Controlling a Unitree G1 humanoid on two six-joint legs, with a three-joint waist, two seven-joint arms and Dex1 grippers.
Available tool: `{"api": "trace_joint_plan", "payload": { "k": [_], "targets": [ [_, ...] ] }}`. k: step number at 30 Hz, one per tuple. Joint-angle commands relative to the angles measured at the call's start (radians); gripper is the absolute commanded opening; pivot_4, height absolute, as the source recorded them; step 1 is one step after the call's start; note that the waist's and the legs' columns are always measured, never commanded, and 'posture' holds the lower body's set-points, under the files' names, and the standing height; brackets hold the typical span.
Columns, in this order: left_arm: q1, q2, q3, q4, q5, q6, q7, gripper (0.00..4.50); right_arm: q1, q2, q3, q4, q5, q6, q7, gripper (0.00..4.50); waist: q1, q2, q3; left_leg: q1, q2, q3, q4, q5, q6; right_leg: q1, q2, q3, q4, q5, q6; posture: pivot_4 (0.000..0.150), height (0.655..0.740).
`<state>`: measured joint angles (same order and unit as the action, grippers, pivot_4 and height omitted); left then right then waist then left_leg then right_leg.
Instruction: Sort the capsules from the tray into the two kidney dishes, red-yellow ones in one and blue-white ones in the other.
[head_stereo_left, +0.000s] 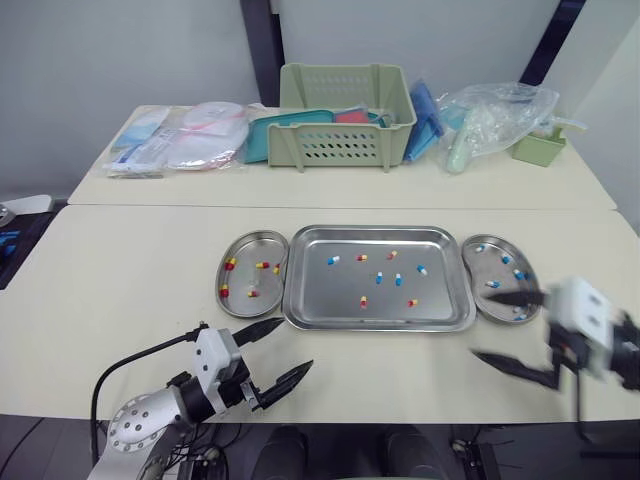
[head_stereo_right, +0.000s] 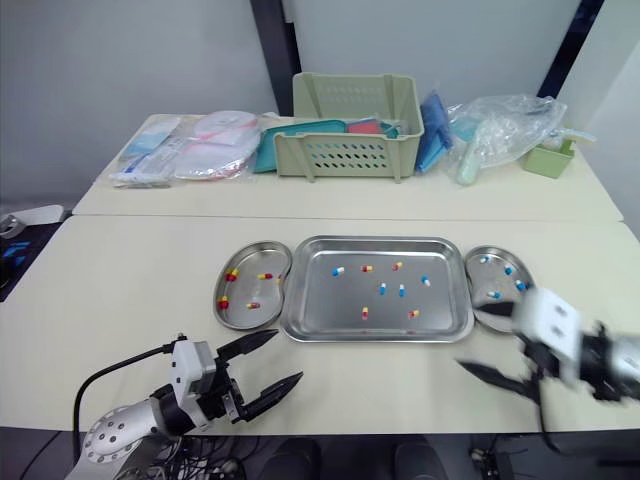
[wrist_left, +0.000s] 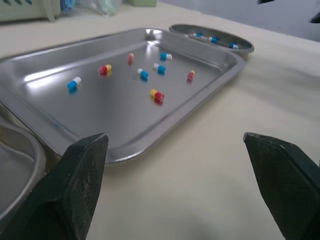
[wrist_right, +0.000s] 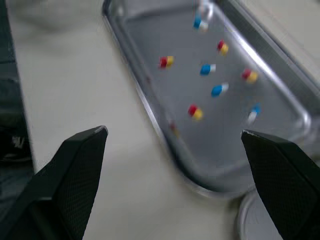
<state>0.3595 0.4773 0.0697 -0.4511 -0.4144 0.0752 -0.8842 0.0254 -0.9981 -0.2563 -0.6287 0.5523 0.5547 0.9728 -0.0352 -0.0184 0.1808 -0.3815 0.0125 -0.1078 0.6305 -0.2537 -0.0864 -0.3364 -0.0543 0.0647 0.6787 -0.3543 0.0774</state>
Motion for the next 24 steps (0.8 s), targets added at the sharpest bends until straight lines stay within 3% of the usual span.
{"api": "trace_joint_plan", "payload": {
  "k": [1, 4, 10, 16, 24],
  "targets": [
    [0.000, 0.005, -0.004, -0.026, 0.003, -0.020, 0.012, 4.47, -0.160, 0.028, 0.183, 0.032, -0.029, 0.068, -0.025, 4.50, 0.008, -0.001, 0.000, 0.000, 0.000, 0.000, 0.000, 0.000, 0.000, 0.000, 0.000, -0.001, -0.001, 0.000, 0.000, 0.150, 0.7400],
    [-0.004, -0.001, -0.010, -0.021, 0.008, -0.027, 0.025, 4.50, -0.285, 0.087, 0.335, 0.091, -0.100, 0.075, -0.040, 3.88, 0.014, -0.001, 0.001, -0.004, 0.000, -0.004, -0.001, 0.000, 0.000, -0.001, 0.000, -0.004, -0.004, 0.000, 0.000, 0.150, 0.7400],
    [-0.010, -0.008, -0.024, -0.021, 0.014, -0.035, 0.052, 4.50, -0.467, 0.248, 0.542, 0.248, -0.256, 0.028, -0.077, 2.02, 0.005, -0.002, 0.001, -0.003, 0.000, -0.003, 0.000, 0.000, 0.000, -0.002, 0.000, -0.003, -0.001, 0.000, 0.000, 0.150, 0.7400],
    [-0.015, -0.011, -0.036, -0.031, 0.016, -0.031, 0.073, 4.50, -0.632, 0.363, 0.648, 0.418, -0.356, -0.024, -0.040, 2.02, 0.001, -0.001, 0.001, -0.002, 0.000, -0.003, 0.000, 0.000, 0.000, -0.003, 0.000, -0.002, 0.001, 0.000, 0.000, 0.150, 0.7400],
    [-0.012, -0.008, -0.041, -0.043, 0.015, -0.028, 0.086, 4.50, -0.908, 0.554, 0.745, 0.884, -0.489, -0.212, 0.056, 2.02, -0.008, -0.001, 0.002, -0.003, 0.000, -0.002, -0.001, 0.000, 0.000, -0.006, 0.000, -0.002, 0.001, 0.000, 0.000, 0.150, 0.7400]
  ]
}}
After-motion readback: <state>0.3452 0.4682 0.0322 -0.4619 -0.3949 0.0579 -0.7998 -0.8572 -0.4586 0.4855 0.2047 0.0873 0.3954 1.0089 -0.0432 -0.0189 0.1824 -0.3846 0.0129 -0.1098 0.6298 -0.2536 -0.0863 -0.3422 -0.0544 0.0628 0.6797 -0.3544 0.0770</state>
